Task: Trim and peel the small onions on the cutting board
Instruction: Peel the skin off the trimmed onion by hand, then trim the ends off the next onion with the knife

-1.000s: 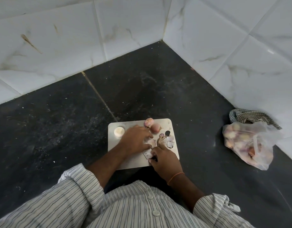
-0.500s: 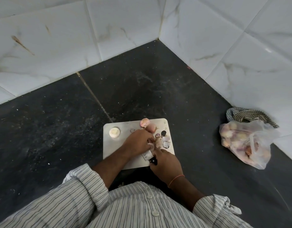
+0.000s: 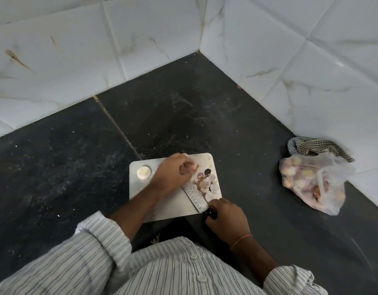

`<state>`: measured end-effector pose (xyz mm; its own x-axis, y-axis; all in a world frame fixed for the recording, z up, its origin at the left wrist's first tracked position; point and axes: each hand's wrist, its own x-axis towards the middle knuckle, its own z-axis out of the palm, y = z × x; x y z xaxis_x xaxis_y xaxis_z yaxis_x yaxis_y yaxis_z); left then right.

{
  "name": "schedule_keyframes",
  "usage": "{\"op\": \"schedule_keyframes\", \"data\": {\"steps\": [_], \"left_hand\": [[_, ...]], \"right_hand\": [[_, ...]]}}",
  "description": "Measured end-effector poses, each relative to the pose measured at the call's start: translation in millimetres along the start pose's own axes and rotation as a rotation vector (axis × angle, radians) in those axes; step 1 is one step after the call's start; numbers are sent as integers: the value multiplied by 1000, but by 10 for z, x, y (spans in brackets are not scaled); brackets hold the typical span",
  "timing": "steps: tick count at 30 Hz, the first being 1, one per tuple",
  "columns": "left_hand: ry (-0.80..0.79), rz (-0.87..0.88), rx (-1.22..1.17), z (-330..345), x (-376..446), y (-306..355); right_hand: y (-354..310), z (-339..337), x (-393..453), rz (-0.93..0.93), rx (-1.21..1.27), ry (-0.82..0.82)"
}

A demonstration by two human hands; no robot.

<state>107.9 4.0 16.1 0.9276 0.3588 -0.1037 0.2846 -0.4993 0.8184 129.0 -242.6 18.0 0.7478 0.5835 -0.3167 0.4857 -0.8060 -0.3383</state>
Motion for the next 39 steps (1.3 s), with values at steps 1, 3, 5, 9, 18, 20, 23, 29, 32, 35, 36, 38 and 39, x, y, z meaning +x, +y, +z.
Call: {"op": "schedule_keyframes", "data": {"steps": [1,3,5,9,18,20,23,29,32,35,36,38,39], "left_hand": [[23,4,22,-71,57,-34],[-27,26,140,-195,196,-125],[-143,38,269,-286,306,-157],[-291,64,474,-283,411,-72],[-69,-54,253,-249,260,-119],[21,-125,136,-261,120,-114],[85,-183,-5,-268,-141,-145],[66,-220,-100,-243,-382,-293],[22,-195,-107,-220,-470,-367],[6,-183,-86,-188,-549,-429],[3,-179,-72,-172,-566,-453],[-14,-173,-36,-144,-609,-499],[-27,-173,-21,-127,-633,-526]], "right_hand": [[19,-16,-10,4,5,-9],[63,-51,-37,7,31,-24],[118,-80,-67,7,74,-42],[168,-120,-115,8,122,-74],[170,-85,-280,71,219,-28],[175,-52,-326,78,236,-17],[160,16,-357,88,252,-3],[40,88,-310,72,283,-8],[-11,104,-281,78,325,7],[-58,118,-270,97,377,13],[-73,121,-273,100,392,15],[-107,130,-279,97,419,27],[-123,134,-281,98,429,32]]}}
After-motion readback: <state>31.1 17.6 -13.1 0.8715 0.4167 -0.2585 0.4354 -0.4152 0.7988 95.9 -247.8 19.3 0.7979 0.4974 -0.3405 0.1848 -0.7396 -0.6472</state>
